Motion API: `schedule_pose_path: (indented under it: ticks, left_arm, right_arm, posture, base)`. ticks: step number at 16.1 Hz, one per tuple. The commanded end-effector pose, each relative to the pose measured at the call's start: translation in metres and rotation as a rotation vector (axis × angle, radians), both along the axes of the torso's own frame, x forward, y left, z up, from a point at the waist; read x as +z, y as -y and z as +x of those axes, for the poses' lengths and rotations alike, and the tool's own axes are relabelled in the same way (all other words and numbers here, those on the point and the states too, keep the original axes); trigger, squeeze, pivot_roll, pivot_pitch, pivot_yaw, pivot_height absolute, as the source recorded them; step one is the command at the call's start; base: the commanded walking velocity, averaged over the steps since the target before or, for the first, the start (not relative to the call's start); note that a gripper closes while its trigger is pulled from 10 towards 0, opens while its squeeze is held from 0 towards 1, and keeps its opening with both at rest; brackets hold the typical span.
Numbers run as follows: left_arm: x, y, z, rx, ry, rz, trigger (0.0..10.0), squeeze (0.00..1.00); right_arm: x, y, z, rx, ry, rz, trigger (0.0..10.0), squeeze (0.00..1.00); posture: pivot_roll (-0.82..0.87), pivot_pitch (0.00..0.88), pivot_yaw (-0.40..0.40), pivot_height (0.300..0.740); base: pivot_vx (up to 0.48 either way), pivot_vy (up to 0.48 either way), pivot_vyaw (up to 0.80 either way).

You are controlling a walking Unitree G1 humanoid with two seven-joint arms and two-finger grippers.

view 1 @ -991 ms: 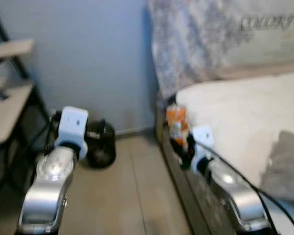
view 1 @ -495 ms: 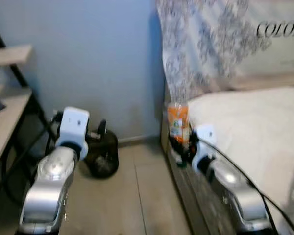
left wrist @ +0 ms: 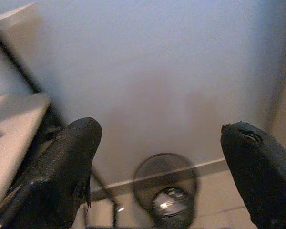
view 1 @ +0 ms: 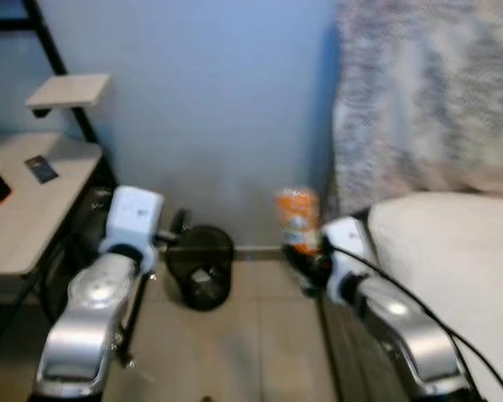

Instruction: Clean up the room

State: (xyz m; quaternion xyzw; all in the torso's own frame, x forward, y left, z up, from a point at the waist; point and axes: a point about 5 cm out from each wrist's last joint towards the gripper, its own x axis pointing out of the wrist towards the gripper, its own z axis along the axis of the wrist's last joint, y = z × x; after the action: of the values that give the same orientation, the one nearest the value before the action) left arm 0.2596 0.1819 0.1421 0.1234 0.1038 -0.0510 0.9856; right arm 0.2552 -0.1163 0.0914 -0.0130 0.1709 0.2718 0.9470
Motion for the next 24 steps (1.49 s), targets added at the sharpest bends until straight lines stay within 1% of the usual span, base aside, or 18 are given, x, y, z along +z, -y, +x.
schedule_pose_path:
  ticks: [1, 4, 5, 6, 7, 11, 21, 24]
  left_arm:
    - [0.002, 0.006, 0.001, -0.020, 0.006, -0.002, 10.0, 0.00]
    - [0.000, 0.007, 0.001, -0.023, 0.002, -0.001, 10.0, 0.00]
    - [0.000, 0.007, 0.001, -0.025, 0.000, -0.002, 10.0, 0.00]
    - [0.000, 0.007, 0.001, -0.028, -0.001, -0.001, 10.0, 0.00]
    - [0.000, 0.007, 0.001, -0.029, -0.001, 0.000, 10.0, 0.00]
    - [-0.007, 0.011, -0.002, -0.063, -0.024, -0.001, 10.0, 0.00]
    - [-0.011, 0.014, -0.004, -0.091, -0.040, -0.001, 10.0, 0.00]
    - [-0.011, 0.015, -0.006, -0.126, -0.051, 0.006, 10.0, 0.00]
  right_arm:
    - [0.001, 0.008, 0.000, -0.014, -0.001, -0.020, 10.0, 0.00]
    - [-0.001, 0.008, -0.003, 0.013, -0.011, -0.030, 10.0, 0.00]
    - [-0.002, 0.009, -0.002, 0.003, -0.009, -0.039, 10.0, 0.00]
    - [-0.002, 0.012, 0.000, -0.040, -0.023, -0.019, 10.0, 0.00]
    - [-0.002, 0.012, 0.001, -0.052, -0.026, -0.012, 10.0, 0.00]
    - [-0.002, 0.016, 0.002, -0.050, -0.016, -0.047, 10.0, 0.00]
    - [-0.002, 0.019, 0.005, -0.080, -0.007, -0.081, 10.0, 0.00]
    - [-0.005, 0.019, 0.004, -0.075, -0.021, -0.105, 10.0, 0.00]
  posture:
    - [-0.04, 0.000, 0.066, 0.740]
    - [-0.04, 0.000, 0.067, 0.740]
    - [-0.04, 0.000, 0.066, 0.740]
    - [-0.04, 0.000, 0.065, 0.740]
    - [-0.04, 0.000, 0.066, 0.740]
    - [-0.05, 0.000, 0.064, 0.740]
    - [-0.05, 0.000, 0.064, 0.740]
    - [-0.05, 0.000, 0.055, 0.740]
  base:
    - [0.398, 0.000, 0.80]
    - [0.393, 0.000, 0.80]
    - [0.386, 0.000, 0.80]
    - [0.386, 0.000, 0.00]
    - [0.386, 0.000, 0.00]
    - [0.384, 0.000, 0.00]
    - [0.377, 0.000, 0.00]
    - [0.365, 0.000, 0.00]
